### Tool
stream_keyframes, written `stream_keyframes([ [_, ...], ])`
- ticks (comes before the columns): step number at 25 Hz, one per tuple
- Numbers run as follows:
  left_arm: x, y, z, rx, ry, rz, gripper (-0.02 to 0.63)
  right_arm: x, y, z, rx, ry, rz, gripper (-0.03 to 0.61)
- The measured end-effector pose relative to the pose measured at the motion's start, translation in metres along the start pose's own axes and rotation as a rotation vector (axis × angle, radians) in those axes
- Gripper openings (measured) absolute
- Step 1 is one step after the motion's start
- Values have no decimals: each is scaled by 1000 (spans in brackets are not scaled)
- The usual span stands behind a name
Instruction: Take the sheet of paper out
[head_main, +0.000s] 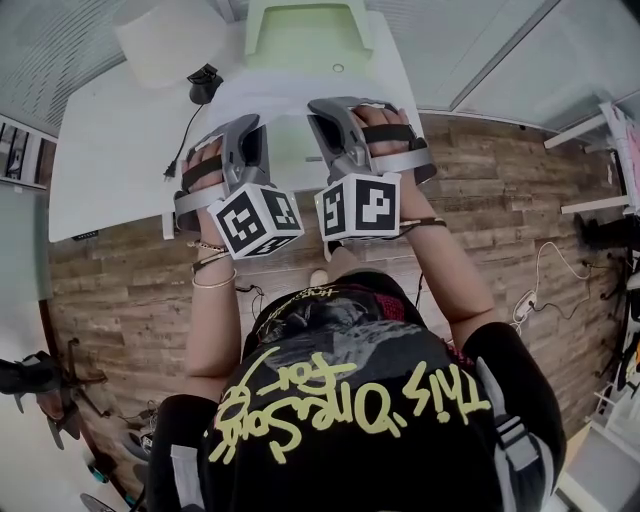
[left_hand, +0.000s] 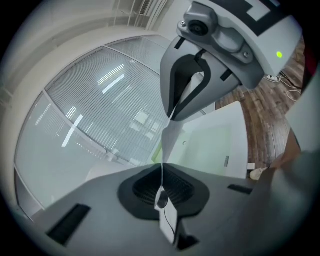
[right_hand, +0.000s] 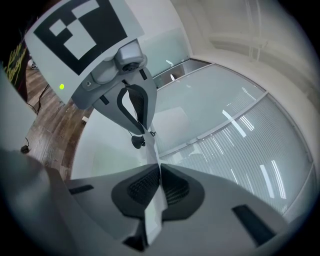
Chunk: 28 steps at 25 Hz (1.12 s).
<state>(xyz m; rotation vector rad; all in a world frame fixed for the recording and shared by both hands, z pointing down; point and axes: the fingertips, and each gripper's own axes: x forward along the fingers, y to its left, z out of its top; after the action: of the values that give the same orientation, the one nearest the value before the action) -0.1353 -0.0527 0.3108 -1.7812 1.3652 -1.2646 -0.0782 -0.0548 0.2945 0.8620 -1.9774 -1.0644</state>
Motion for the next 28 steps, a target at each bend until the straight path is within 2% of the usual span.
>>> stream_keyframes([
  [28,-21,18,11,65,-31,64,8,-21,-19,15,-31,-37,-98,8],
])
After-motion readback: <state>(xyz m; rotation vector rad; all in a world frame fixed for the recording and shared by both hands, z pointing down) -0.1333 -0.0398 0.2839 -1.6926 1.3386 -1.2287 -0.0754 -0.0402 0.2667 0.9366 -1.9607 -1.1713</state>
